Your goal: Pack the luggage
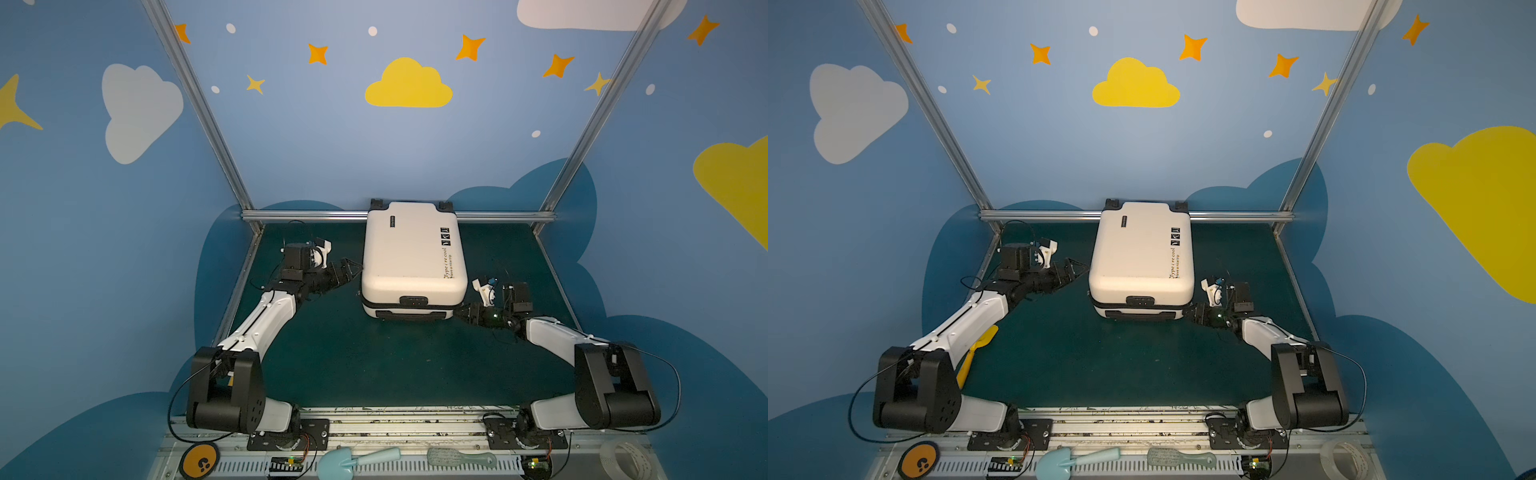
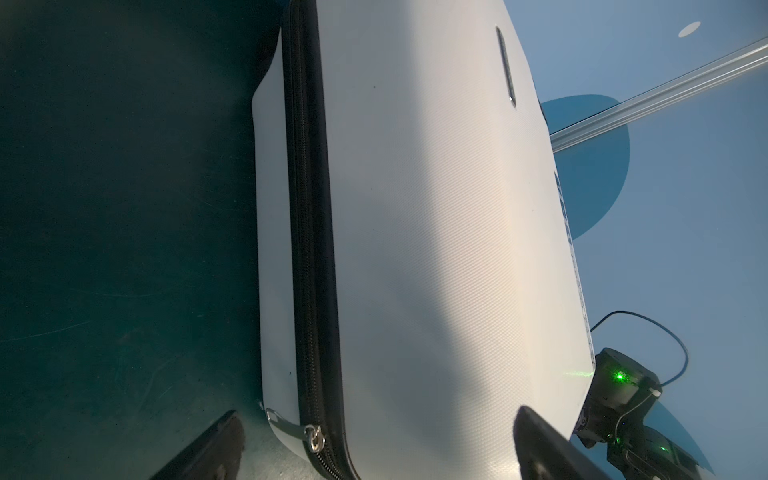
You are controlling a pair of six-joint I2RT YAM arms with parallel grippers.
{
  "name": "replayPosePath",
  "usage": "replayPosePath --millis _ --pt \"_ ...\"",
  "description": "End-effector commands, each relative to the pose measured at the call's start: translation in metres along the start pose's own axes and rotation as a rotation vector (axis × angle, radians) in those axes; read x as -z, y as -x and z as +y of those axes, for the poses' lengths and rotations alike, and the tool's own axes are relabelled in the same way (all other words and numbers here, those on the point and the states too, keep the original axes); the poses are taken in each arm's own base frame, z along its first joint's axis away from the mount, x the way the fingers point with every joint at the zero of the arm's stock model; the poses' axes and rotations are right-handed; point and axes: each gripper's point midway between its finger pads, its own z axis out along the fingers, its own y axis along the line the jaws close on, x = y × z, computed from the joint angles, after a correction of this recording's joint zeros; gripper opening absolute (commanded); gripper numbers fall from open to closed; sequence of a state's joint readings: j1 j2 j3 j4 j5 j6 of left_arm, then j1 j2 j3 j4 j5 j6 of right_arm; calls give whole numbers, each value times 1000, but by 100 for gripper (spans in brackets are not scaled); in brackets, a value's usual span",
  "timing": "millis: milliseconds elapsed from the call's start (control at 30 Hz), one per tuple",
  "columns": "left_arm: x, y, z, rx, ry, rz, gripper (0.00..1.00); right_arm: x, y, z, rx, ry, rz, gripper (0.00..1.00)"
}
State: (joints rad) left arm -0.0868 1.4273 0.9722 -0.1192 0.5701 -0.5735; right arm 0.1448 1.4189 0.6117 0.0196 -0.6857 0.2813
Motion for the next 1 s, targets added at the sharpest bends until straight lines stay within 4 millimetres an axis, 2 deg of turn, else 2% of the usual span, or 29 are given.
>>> replayPosePath --millis 0,100,300,533,800,900,967 --pt "0 1 -1 0 -8 7 100 14 27 24 112 35 -98 45" --pt "0 0 -2 -1 -8 11 100 22 28 31 126 39 -109 47" --pt "3 0 -2 -4 0 4 100 44 32 38 141 -2 -159 60" --pt "11 -3 -8 -12 -12 -4 100 68 44 44 149 -46 -242 63" --pt "26 -13 -18 -31 -32 -19 100 65 52 53 167 -1 -233 63" --pt "31 -24 -19 -40 -34 -4 100 62 50 53 162 3 -219 62" --pt "33 -34 -17 -45 -25 16 100 66 59 59 179 7 -234 62"
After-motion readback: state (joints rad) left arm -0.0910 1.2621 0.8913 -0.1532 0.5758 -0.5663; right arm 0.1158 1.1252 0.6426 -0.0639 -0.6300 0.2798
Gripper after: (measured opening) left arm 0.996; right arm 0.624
